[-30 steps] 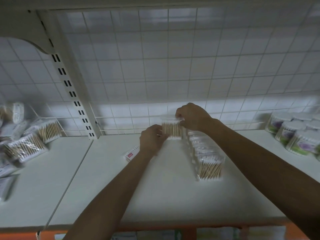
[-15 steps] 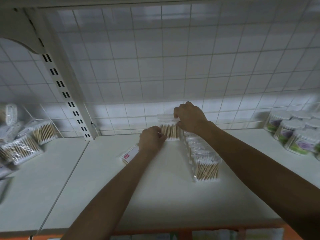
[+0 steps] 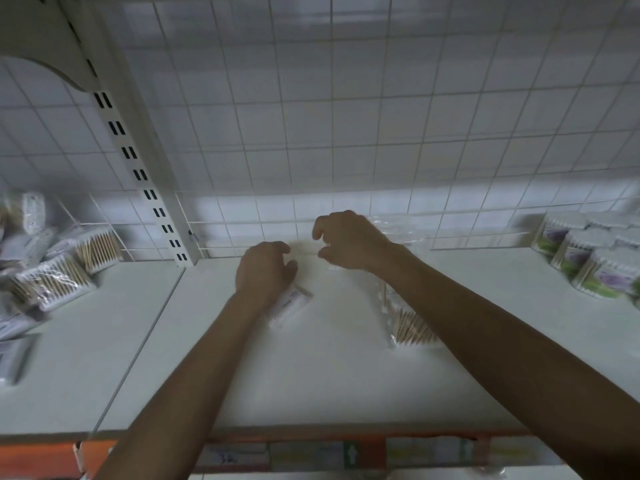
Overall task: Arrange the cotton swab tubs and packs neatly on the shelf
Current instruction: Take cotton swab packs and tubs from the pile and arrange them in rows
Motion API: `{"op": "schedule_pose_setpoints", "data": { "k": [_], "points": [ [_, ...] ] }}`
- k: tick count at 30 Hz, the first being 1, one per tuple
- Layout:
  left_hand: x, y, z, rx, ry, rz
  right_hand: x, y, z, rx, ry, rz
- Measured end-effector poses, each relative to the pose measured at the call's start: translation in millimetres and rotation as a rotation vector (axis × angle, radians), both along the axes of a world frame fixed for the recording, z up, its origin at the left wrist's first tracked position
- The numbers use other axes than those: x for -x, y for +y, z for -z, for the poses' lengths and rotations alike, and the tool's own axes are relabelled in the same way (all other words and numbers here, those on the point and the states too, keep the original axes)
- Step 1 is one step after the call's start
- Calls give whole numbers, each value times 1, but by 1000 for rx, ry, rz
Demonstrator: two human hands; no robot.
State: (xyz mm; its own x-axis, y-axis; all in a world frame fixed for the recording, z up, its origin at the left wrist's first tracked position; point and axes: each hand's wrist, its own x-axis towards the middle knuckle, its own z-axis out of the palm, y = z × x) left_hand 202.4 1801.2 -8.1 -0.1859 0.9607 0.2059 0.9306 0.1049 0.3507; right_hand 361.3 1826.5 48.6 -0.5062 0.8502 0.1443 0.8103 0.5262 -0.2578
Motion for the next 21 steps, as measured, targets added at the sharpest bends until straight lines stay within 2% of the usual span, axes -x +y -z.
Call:
{"op": "schedule_pose_setpoints", "data": {
  "k": [2,4,7,11,14,17,19,21],
  "points": [
    [15,-11,-4,106,107,-31,14,-8,9,99,-47,-63],
    [27,-20,-3,221,126,-60,28,-14,22,156,-105,-110],
    [38,-27,5,337,26,-98,44,-24,40,189,-142,-156],
    [38,-39,4,281,-165,-133,53,-37,48,215,-84,-145],
    [37,-43,3,209,-376,-132,57,-43,49,246,-91,-111],
    [37,-44,2,61,-784,-98,56,-41,53,147,-88,-27],
    [32,-46,-1,-37,-1016,-104,52,-36,48,52,3,51],
    [24,-46,-3,-88,-1114,-113,46,-34,37,51,127,105]
  ]
}}
